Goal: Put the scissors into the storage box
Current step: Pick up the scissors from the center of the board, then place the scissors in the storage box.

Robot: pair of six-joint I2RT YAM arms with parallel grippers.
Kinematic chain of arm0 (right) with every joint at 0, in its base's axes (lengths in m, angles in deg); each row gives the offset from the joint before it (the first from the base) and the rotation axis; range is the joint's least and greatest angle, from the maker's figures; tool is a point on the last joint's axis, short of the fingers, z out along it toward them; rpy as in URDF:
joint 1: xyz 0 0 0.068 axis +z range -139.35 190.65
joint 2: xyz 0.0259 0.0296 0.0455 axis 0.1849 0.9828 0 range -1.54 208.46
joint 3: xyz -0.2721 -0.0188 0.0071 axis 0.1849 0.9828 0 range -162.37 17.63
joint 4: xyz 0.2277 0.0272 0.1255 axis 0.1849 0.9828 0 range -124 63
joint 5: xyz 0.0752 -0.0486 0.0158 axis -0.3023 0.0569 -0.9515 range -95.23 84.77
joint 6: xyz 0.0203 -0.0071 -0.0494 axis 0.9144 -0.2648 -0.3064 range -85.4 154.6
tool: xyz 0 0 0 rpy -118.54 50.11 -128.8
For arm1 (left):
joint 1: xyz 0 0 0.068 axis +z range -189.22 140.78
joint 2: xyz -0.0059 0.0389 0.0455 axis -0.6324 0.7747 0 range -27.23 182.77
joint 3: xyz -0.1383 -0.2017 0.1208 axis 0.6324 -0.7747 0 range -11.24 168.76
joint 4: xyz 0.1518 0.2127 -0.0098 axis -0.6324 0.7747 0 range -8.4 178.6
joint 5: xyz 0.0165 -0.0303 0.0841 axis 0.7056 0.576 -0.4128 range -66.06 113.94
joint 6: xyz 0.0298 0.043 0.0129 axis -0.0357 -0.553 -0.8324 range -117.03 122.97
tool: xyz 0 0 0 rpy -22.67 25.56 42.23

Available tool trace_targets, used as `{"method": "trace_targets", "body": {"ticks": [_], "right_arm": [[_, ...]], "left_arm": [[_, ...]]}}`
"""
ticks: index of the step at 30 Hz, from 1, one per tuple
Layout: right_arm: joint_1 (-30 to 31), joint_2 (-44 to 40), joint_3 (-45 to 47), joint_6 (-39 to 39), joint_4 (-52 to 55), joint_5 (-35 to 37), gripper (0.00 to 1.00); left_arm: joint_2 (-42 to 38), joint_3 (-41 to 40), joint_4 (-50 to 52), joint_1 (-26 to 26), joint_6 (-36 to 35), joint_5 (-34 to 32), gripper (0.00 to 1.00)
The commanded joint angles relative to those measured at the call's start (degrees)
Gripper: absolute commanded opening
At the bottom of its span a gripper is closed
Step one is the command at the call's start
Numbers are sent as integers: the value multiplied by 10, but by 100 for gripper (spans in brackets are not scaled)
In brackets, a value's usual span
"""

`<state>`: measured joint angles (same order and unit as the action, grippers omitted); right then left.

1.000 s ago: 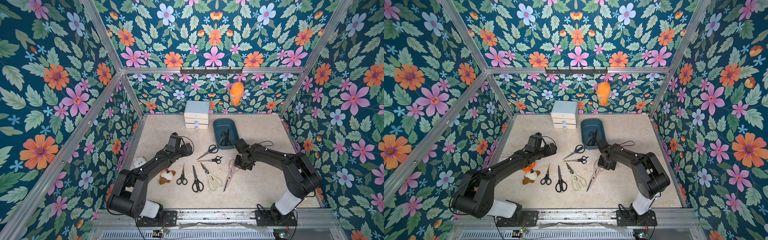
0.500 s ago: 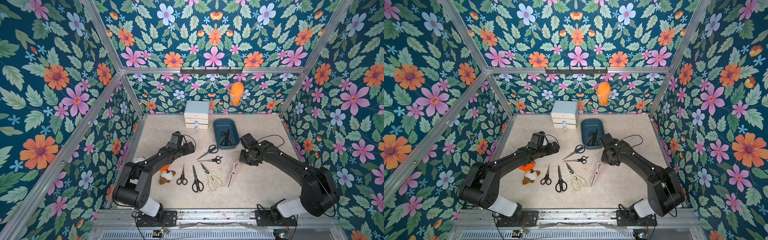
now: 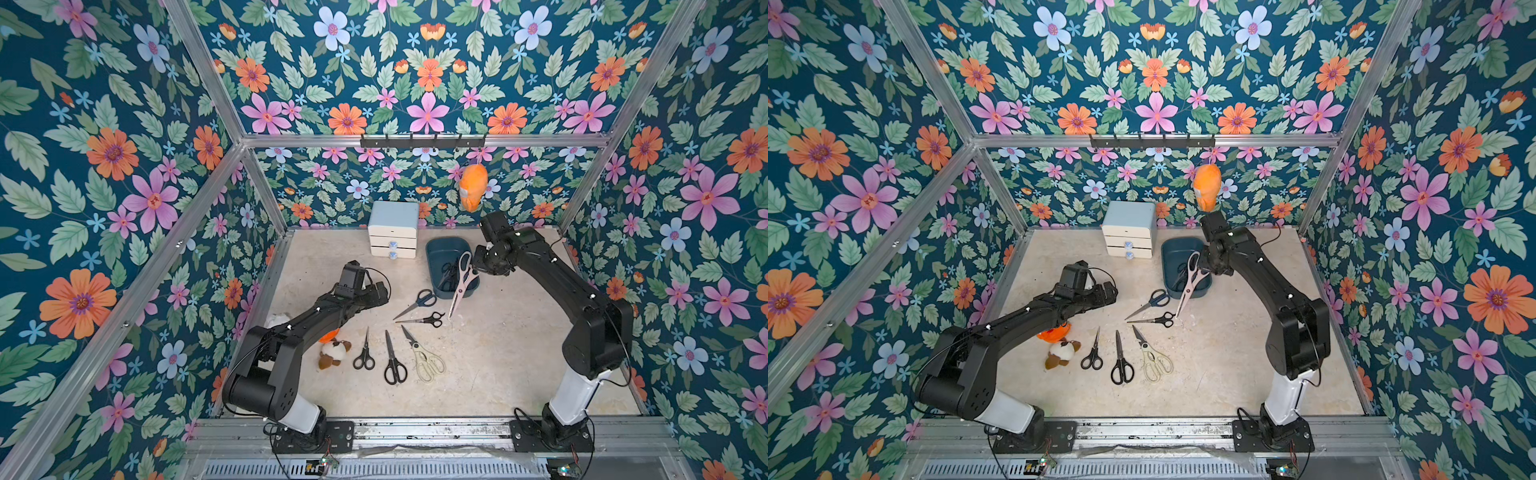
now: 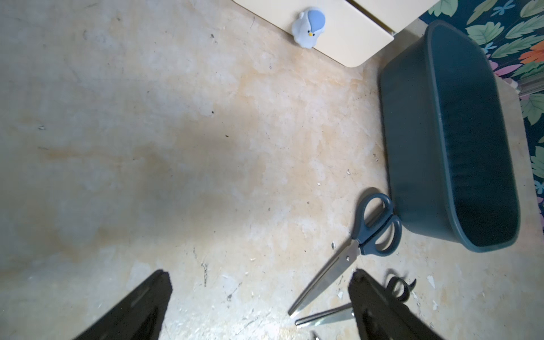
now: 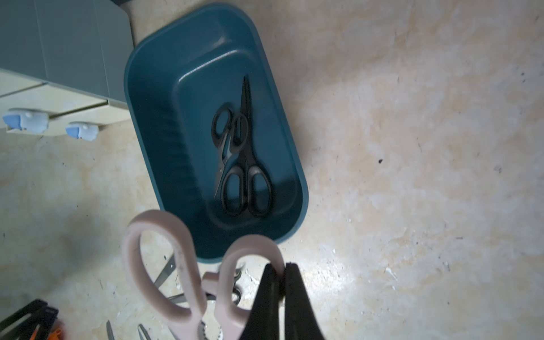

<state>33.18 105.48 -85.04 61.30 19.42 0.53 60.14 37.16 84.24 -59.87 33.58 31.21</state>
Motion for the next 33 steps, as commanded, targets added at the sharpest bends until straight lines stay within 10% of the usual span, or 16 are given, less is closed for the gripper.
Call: {"method": "trace_targets", "body": {"ticks": [1, 15, 33], "right_arm": [[-9, 57, -86, -38, 47, -12, 0], [-37, 266, -355, -55, 96, 1, 0], [-32, 360, -377, -34, 44, -15, 0]], "left_arm": [[-2, 8, 12, 2, -13, -31, 99], [-4, 10, 17, 4, 1, -59, 99], [-12, 2, 33, 5, -8, -69, 99]]}}
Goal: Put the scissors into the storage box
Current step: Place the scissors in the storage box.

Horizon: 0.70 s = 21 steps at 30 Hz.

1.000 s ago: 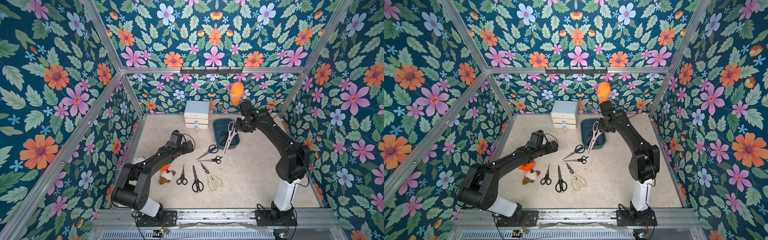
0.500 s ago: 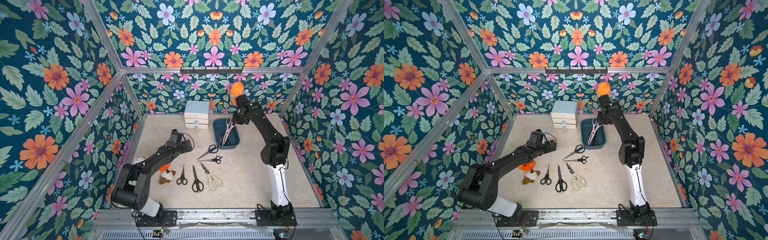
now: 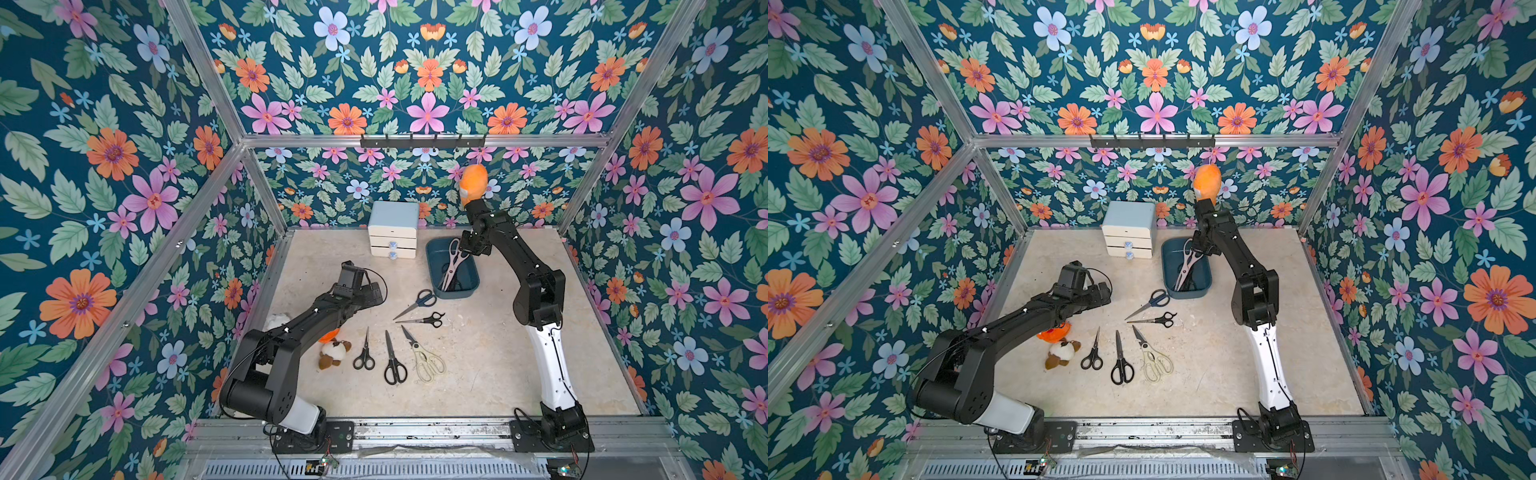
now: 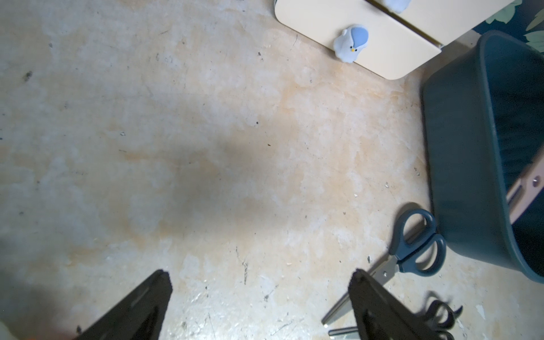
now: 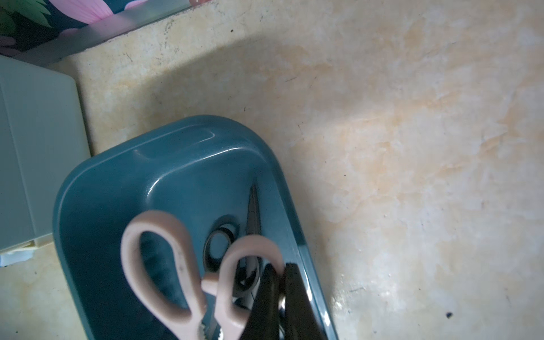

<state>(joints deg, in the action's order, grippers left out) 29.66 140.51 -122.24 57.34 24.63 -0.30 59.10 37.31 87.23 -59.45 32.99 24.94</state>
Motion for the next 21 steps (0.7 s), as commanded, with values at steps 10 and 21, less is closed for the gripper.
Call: {"method": "trace_targets", "body": {"ticks": [10, 21], "right_arm": [[6, 35, 5, 15, -18, -16, 0], [6, 55, 5, 26, -16, -18, 11]], "left_arm": [[-29, -7, 22, 1, -8, -31, 99], [-50, -15, 33, 2, -4, -43, 99]]}}
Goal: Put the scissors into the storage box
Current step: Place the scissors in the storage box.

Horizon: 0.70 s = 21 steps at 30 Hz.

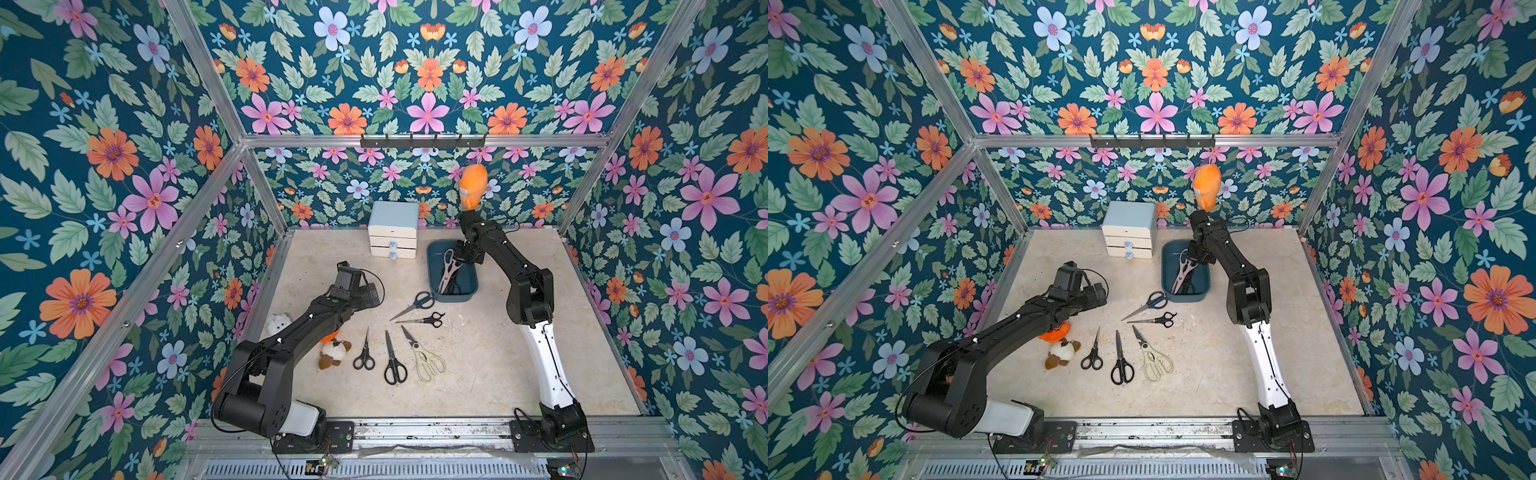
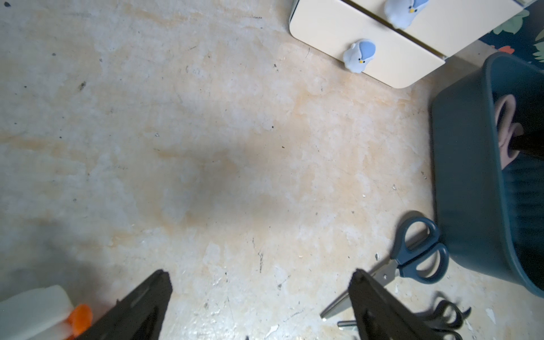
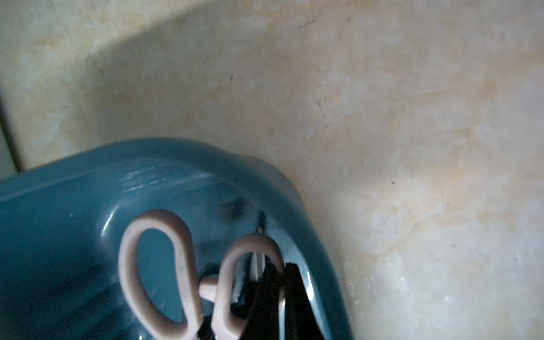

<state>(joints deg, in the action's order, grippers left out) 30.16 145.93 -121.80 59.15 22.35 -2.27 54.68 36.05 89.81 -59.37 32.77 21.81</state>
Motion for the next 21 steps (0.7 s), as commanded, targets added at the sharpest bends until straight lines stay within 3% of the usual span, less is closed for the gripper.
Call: {"method": "trace_targets", "body": {"ticks": [1, 7, 13, 21], "right_arm": [[1, 0, 0, 8, 6, 1, 16], [1, -13, -20, 8, 12, -9, 33], [3, -54, -31, 13, 16, -23, 36], [34, -147, 24, 9, 21, 9, 37]], "left_arm": [[-9, -5, 7, 0, -2, -13, 99], [-25, -26, 2, 1, 6, -12, 99], [-29, -33, -5, 0, 2, 1, 99], [-13, -20, -8, 1, -26, 30, 99]]}}
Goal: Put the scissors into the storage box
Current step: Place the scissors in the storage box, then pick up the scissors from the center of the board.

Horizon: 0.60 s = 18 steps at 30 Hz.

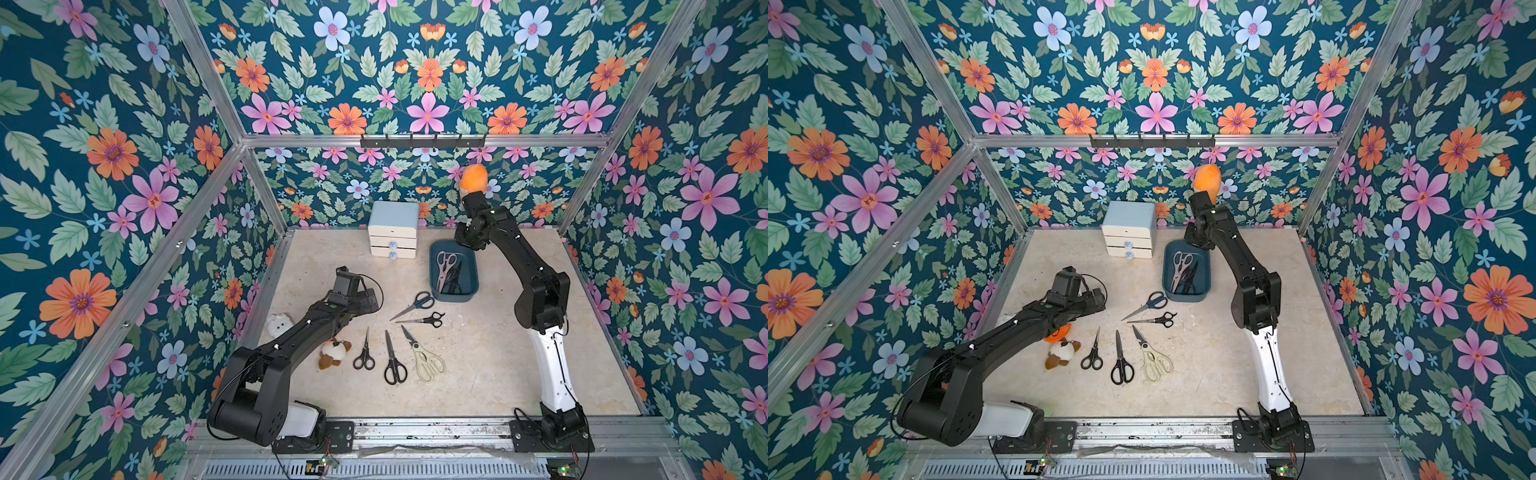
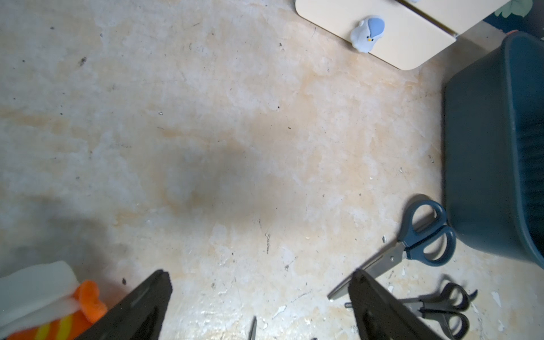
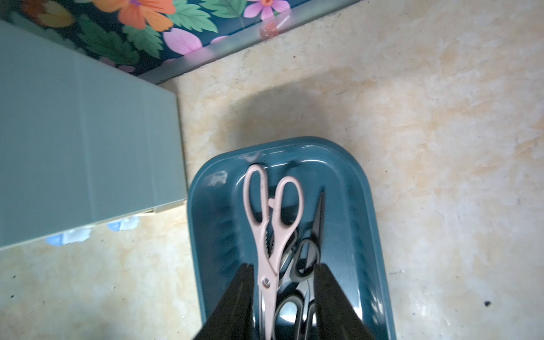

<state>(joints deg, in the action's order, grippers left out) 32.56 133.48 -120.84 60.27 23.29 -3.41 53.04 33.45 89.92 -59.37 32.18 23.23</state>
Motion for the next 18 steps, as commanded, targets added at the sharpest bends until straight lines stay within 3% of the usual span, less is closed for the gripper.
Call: {"method": "trace_targets", "body": {"ticks": [1, 12, 18], "right_arm": [[16, -36, 28, -2, 12, 26, 37], [109, -181, 242, 44, -12, 59, 40], [162, -222, 346, 27, -15, 57, 41]], "left_arm": [[5, 7, -10, 1, -23, 20, 99], [31, 7, -28, 1, -47, 65, 99], [38, 11, -34, 2, -45, 72, 99]]}}
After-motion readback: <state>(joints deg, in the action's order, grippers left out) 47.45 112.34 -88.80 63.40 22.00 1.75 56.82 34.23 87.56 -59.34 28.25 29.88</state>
